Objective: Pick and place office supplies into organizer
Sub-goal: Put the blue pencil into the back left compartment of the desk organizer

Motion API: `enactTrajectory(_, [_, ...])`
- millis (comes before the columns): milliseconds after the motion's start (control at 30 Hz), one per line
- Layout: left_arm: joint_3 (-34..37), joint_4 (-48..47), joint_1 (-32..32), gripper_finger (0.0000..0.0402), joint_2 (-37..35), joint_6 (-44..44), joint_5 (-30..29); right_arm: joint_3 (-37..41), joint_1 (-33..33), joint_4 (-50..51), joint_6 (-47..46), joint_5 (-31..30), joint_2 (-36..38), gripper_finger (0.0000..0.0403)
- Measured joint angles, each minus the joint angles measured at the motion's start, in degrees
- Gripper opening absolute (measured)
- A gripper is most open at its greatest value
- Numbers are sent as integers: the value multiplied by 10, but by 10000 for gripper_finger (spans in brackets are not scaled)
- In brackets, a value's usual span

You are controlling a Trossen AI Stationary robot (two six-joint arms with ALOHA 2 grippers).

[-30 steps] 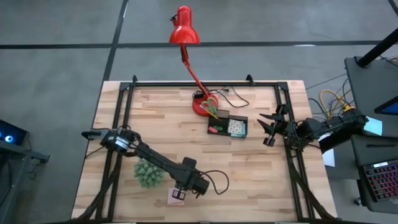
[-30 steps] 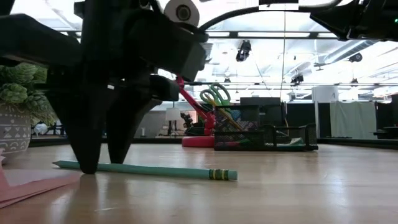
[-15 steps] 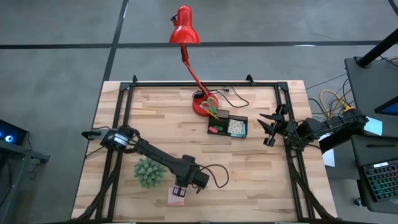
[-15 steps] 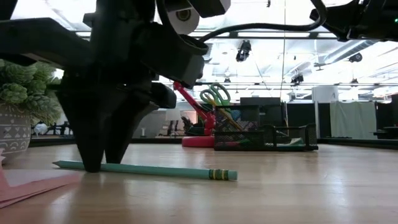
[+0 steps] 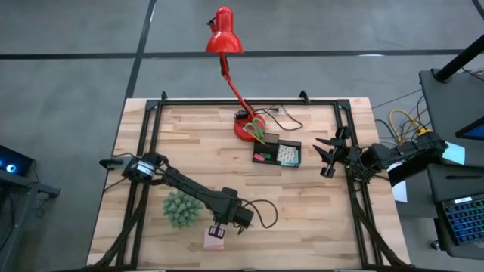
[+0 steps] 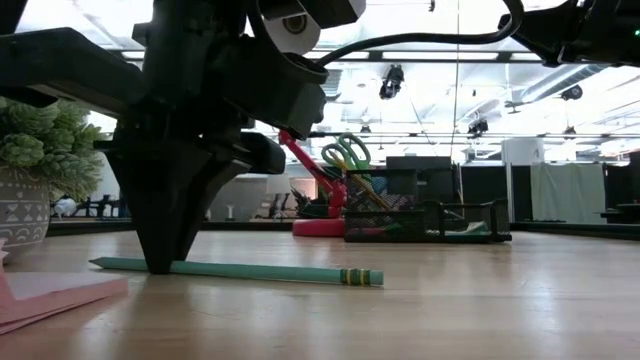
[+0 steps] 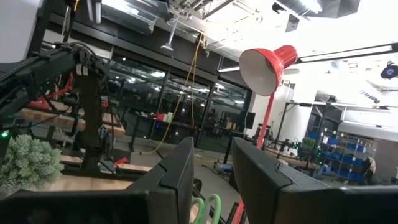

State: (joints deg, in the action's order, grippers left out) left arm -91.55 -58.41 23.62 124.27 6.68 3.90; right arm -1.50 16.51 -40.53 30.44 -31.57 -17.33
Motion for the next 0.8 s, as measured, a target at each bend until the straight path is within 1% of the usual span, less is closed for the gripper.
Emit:
enactTrajectory(467, [-1, 8, 1, 3, -44, 5, -9, 0, 0, 0, 0, 0, -1, 100])
enactTrajectory(800, [-1, 5, 0, 2, -46, 6, -13, 0, 0, 0, 0, 0, -1, 100])
